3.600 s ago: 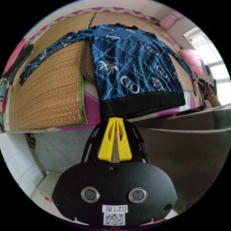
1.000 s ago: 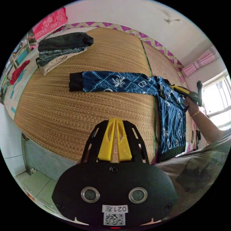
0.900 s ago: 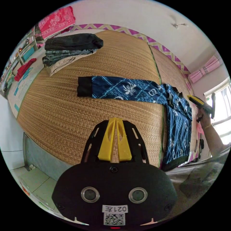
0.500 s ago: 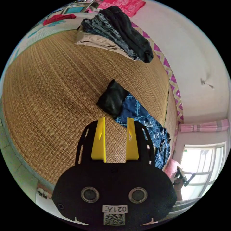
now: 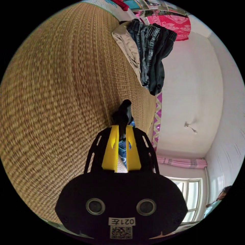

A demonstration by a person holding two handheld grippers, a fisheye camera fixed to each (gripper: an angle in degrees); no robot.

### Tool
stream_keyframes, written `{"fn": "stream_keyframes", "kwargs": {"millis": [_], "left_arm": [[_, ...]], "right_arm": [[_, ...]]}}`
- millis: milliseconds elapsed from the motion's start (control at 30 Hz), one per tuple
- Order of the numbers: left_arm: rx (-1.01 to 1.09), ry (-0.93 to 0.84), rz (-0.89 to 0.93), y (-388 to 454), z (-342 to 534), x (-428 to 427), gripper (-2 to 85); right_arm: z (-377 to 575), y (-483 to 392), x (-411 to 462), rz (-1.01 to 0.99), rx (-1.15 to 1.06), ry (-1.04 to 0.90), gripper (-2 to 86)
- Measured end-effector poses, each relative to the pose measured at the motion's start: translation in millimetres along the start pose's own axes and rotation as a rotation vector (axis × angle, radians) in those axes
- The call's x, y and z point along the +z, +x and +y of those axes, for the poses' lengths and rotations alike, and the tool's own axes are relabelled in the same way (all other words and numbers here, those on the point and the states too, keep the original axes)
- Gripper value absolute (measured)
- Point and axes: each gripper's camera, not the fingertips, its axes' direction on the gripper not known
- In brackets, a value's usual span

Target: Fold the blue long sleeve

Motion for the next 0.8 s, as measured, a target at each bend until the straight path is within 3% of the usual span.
{"fn": "stream_keyframes", "kwargs": {"millis": [133,233,333,400,600,800], "left_arm": [[0.154,0.014,0.049,49.2,15.0,-12.2,-0.6],[0.376,-0.005,0.066,129.9,41.6,-15.4,-0.8],[0.646,-0.043,-0.031,234.0,98.7,-4.5,-0.9],[0.847,-0.034,-0.104,312.6,162.0,7.6,-0.9],[1.167,-0.116,-0.047,459.1,330.3,60.5,-0.9],[1.340,-0.337,-0.085,528.9,492.7,175.7,-0.8]], "right_arm": [[15.1,20.3,2.5,0.020,0.050,-0.006,-1.0],[30.5,44.5,13.9,-0.003,0.126,-0.035,-1.0],[45.7,71.4,27.7,-0.043,0.207,-0.057,-1.0],[53.4,85.5,34.6,-0.059,0.231,-0.057,-1.0],[73.9,128.8,54.1,-0.088,0.225,-0.046,-1.0],[101.7,189.7,76.3,-0.160,0.266,-0.054,-1.0]]}}
